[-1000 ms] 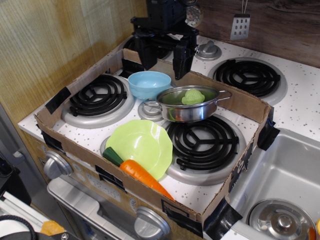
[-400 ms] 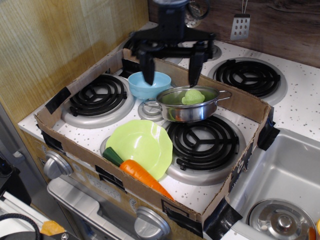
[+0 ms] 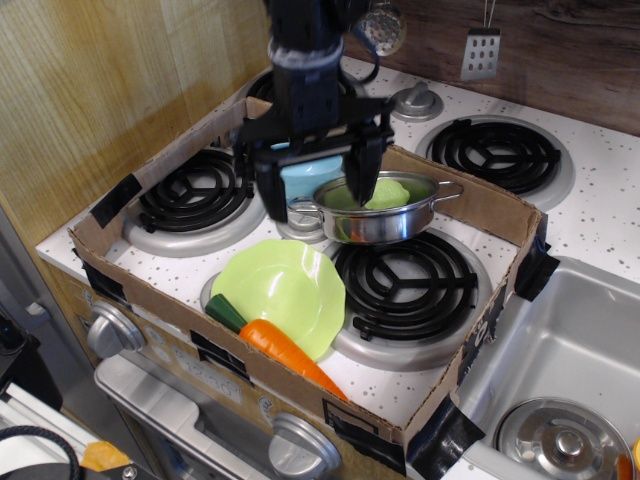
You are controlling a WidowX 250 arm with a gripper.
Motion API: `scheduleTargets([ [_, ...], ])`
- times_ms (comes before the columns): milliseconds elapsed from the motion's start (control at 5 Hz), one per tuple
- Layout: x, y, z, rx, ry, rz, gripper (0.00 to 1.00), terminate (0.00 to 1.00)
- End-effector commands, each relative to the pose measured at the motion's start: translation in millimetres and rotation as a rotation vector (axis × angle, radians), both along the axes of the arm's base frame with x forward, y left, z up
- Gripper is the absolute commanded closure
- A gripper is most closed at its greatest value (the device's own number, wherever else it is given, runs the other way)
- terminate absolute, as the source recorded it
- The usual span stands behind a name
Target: Take carrot off plate
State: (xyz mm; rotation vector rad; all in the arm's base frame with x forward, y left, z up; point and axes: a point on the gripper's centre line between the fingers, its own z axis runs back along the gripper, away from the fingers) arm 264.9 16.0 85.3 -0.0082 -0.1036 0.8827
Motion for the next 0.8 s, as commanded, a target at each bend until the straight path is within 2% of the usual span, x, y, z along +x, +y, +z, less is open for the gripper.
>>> scheduleTargets([
  [0, -14, -5, -7, 0.050, -0.116, 0.321, 0.00, 0.00],
  [200, -17, -7, -16, 0.099, -0.134, 0.465, 0.00, 0.00],
  [400, -14, -7, -23, 0.128, -0.125, 0.549, 0.00, 0.00],
  [600, -17, -6, -27, 0.126, -0.115, 0.627, 0.00, 0.00],
])
